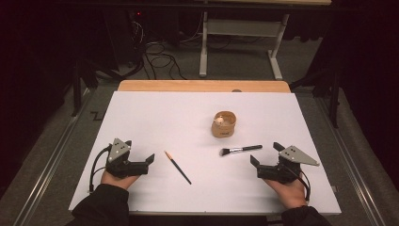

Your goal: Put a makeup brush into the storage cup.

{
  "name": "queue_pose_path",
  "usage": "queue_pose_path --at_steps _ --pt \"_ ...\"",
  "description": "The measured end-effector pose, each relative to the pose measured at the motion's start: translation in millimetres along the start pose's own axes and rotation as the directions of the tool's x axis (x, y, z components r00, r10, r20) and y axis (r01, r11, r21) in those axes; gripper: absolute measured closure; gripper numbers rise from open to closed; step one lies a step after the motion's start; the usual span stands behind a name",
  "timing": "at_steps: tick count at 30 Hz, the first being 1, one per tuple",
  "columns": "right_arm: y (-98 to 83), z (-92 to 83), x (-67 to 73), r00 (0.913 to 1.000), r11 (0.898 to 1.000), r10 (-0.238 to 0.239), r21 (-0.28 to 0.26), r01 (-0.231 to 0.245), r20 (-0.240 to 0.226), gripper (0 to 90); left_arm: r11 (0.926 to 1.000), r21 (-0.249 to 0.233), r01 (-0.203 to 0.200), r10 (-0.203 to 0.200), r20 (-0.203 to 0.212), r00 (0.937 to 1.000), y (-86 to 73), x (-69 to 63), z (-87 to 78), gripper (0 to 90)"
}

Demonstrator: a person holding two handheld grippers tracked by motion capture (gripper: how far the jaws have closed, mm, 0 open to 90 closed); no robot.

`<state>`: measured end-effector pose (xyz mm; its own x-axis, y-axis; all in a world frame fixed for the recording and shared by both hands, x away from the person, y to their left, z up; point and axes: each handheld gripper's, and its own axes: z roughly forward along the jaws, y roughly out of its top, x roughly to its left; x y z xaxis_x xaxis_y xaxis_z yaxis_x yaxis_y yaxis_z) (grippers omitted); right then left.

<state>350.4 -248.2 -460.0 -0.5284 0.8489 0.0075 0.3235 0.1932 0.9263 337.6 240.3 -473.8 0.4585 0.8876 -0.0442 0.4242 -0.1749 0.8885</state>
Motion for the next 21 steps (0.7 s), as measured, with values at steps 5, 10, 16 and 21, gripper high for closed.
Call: queue_pose_path --at_steps 5,10,16,21 --pt "-0.8 1.9 -0.2 1.0000 1.000 -0.001 0.008 0.001 0.002 0.5 0.9993 0.038 0.006 -0.006 -0.002 1.0000 -1.6 0.7 2.8 1.1" --pt "-1.7 2.8 -0.2 1.0000 1.000 0.000 0.015 0.000 0.003 0.5 0.9971 0.075 0.009 -0.009 -0.008 0.9999 -3.0 1.1 5.2 1.1" --pt "-2.2 2.3 -0.8 1.0000 1.000 0.000 0.008 0.000 0.001 0.5 0.9932 0.116 0.008 -0.006 -0.018 0.9998 -4.4 0.5 7.7 1.1" --pt "-1.1 1.3 -1.8 0.9999 1.000 0.000 -0.010 -0.001 -0.011 0.4 0.9877 0.156 -0.001 0.004 -0.019 0.9998 -5.2 -1.0 10.4 1.1"
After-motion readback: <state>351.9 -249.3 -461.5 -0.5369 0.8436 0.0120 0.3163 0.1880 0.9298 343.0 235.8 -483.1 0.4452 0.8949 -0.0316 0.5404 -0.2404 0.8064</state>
